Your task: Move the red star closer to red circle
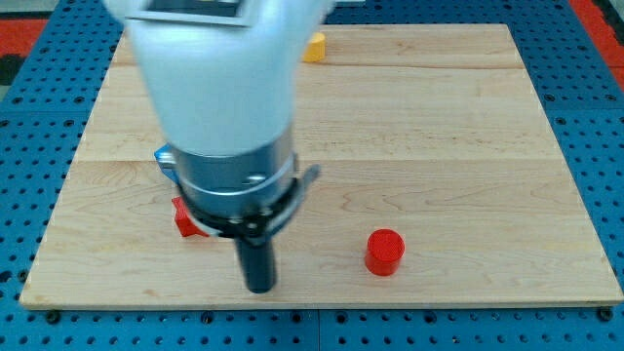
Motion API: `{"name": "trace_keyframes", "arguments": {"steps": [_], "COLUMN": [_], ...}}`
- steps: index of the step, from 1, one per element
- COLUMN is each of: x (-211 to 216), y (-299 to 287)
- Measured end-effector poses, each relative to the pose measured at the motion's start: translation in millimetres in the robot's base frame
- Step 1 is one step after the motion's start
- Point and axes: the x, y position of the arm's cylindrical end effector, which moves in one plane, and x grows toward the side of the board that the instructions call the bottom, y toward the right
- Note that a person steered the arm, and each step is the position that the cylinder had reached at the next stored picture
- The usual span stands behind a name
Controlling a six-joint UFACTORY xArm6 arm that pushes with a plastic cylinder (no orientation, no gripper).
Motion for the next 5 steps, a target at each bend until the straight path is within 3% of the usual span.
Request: {"name": "trace_keyframes", "arguments": {"steps": [2,3,4,5], "x": [-47.6,-112.8,-109.4,-68.0], "y": [-176.8,-138.9,-105.0,-140.8]}}
